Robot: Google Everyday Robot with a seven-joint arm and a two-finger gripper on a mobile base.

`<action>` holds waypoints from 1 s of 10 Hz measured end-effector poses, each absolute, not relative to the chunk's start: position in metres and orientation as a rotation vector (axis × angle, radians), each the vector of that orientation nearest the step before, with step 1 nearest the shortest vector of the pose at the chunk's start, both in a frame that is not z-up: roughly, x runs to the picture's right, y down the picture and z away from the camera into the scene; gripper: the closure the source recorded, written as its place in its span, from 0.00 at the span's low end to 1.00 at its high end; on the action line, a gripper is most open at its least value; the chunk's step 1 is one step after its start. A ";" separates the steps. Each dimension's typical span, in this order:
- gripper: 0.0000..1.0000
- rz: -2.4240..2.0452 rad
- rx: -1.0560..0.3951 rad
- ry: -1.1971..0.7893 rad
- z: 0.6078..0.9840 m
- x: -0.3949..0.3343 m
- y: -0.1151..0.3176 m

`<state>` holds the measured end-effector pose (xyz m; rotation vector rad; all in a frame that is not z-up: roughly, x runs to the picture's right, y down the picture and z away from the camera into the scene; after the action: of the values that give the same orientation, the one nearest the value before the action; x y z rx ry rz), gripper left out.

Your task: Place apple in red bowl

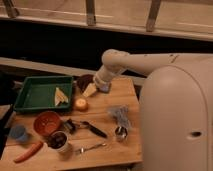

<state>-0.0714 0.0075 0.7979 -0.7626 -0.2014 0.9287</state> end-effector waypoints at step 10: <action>0.20 0.872 -0.805 -0.248 0.836 -0.128 0.024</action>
<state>-0.1285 0.0242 0.8355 -0.8053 -0.2481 0.8721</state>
